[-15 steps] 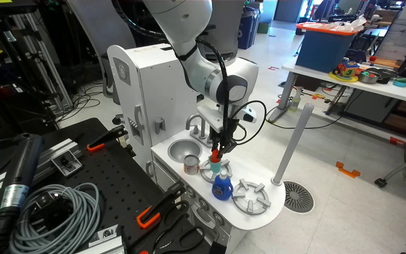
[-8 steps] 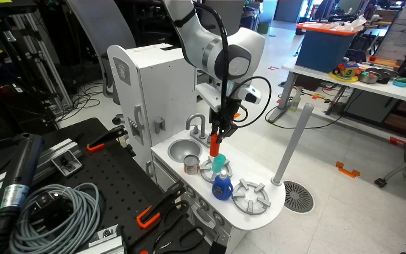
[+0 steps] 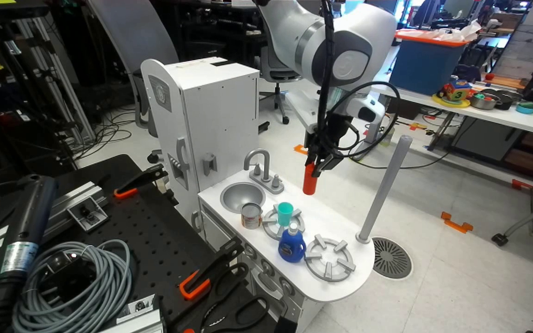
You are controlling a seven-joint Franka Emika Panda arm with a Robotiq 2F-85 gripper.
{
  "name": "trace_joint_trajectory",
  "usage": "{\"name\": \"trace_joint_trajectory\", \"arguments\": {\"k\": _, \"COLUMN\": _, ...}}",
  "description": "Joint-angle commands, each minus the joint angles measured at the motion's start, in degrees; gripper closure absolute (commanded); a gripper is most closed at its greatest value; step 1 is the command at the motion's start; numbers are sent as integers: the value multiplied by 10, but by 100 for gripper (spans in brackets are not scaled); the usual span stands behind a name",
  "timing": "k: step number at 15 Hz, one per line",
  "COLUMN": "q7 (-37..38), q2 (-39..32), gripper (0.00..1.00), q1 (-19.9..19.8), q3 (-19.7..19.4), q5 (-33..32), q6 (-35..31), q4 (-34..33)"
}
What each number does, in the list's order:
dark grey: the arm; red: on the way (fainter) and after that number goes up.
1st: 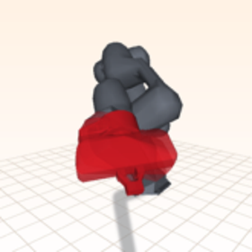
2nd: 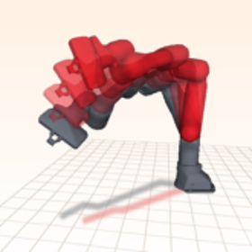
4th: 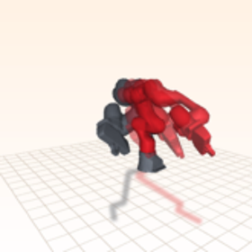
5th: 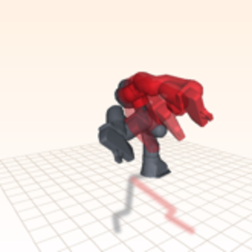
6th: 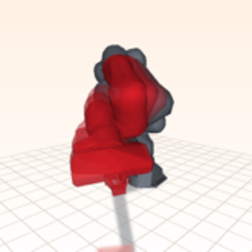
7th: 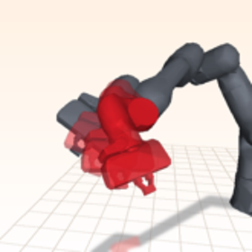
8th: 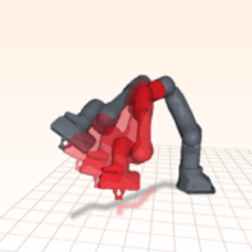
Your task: Remove the ketchup bottle from the cup
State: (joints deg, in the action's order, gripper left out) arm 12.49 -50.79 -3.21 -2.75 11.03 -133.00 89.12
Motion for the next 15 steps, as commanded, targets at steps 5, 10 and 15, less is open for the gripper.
{"name": "trace_joint_trajectory", "arguments": {"k": 5, "q7": -4, "q2": -115, "gripper": 87, "q1": -43, "q3": 14, "q5": 17, "q6": 38, "q4": -184}}
{"name": "trace_joint_trajectory", "arguments": {"k": 10, "q7": 14, "q2": -229, "gripper": 87, "q1": -37, "q3": 11, "q5": 7, "q6": 59, "q4": -312}}
{"name": "trace_joint_trajectory", "arguments": {"k": 15, "q7": 26, "q2": -323, "gripper": 87, "q1": -33, "q3": 10, "q5": 7, "q6": 133, "q4": -446}}
